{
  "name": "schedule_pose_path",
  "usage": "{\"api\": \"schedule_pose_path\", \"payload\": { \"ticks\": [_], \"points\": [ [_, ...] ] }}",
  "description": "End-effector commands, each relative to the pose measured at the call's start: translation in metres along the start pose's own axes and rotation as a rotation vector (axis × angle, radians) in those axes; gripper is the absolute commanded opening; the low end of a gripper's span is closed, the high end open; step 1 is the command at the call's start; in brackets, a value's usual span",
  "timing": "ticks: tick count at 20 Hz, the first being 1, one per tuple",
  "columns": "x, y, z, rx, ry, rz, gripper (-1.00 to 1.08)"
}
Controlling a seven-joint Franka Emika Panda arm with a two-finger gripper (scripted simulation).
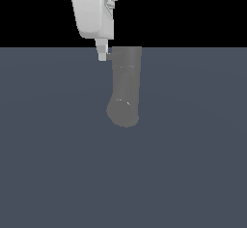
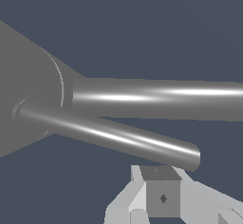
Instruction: Turn on the faucet by rotating a designated handle.
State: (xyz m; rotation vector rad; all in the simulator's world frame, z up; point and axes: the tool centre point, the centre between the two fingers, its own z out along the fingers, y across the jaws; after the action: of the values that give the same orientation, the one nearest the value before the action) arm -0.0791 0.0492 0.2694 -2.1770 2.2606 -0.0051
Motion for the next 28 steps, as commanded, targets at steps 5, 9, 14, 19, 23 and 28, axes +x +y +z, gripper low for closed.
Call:
{"api": "schedule_pose_path", "payload": {
  "ticks": [5, 9, 14, 19, 23, 28],
  "points": [
    [0.051, -0.001, 0.0, -0.002, 0.001, 0.025, -1.0],
    [0.077, -0.001, 0.0, -0.003, 0.0, 0.029, -1.0],
    [0.109, -0.002, 0.0, -0.004, 0.0, 0.034, -1.0],
    [0.085, -0.008, 0.0, -0.005, -0.001, -0.013, -1.0],
    [0.096, -0.017, 0.0, -0.005, -0.001, -0.008, -1.0],
    [0.11, -0.027, 0.0, -0.005, 0.0, -0.001, -1.0]
  ]
}}
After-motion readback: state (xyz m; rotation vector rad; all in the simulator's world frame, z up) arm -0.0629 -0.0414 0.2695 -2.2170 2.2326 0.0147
